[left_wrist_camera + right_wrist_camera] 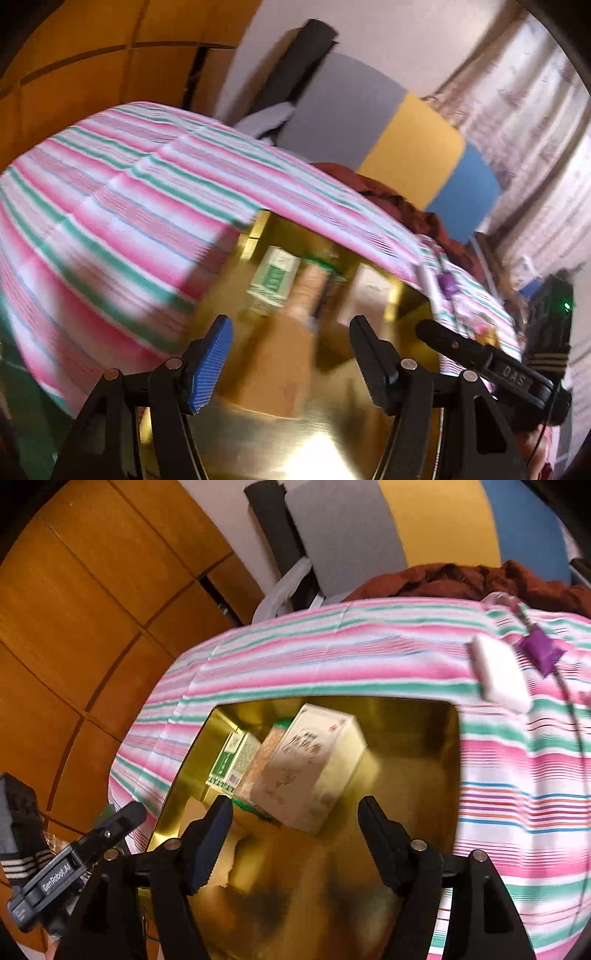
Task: Organize objects
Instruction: 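Place the cream box in the tray with the right tool while the left drops the sponge there, then move both tools back toward the remaining pile of items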
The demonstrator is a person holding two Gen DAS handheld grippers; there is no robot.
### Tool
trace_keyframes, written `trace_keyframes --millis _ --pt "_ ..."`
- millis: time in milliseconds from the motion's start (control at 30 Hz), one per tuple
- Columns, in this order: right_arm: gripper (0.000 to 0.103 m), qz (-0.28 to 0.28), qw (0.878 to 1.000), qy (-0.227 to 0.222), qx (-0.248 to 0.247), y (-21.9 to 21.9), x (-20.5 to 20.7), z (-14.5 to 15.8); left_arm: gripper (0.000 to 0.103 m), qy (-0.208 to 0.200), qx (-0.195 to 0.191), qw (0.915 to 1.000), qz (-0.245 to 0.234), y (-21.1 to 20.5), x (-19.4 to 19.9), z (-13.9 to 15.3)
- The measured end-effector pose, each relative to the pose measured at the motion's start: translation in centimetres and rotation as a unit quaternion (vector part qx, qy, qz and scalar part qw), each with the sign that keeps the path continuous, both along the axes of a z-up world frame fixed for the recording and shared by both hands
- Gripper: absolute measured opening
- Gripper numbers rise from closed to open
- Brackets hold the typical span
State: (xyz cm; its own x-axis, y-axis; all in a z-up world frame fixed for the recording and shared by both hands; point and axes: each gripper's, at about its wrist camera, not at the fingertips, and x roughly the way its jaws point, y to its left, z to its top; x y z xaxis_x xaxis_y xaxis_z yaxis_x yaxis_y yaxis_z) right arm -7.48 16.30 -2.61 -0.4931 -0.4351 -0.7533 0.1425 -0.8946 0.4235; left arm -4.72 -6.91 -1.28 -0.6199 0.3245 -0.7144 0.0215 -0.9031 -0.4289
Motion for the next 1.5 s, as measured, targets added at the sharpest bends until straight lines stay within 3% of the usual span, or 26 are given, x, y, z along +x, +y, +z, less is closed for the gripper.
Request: trace_keyframes --millis 300,633,900,1300,1500 --pt "0.077 -0.034 0.999 0.010 0.038 4.4 1.7 0.6 0.067 0.010 -0.001 0.9962 -0.087 5.6 1.3 0.1" --pt "0.077 -0.075 0.996 -0.004 0.053 10.4 3.8 -1.3 0.067 -0.003 -0.020 0.9897 -0.142 10.5 2.5 -0.7" --pt "0.078 -0.123 0.990 -0.044 0.058 16.8 5.9 -3.0 0.067 -0.024 -0.041 0.9851 -0.165 14.2 2.6 -1.0" --pt "0.080 -0.223 0.972 -0.058 0.055 27.5 8.8 -3.5 0.067 -0.012 -0.061 0.9638 -0.259 22.2 3.9 -0.3" --pt "0.081 -0.241 0.970 -0.031 0.033 30.4 7.8 -3.0 0.067 -0.024 -0.064 0.9559 -0.286 24.6 4.7 -0.9"
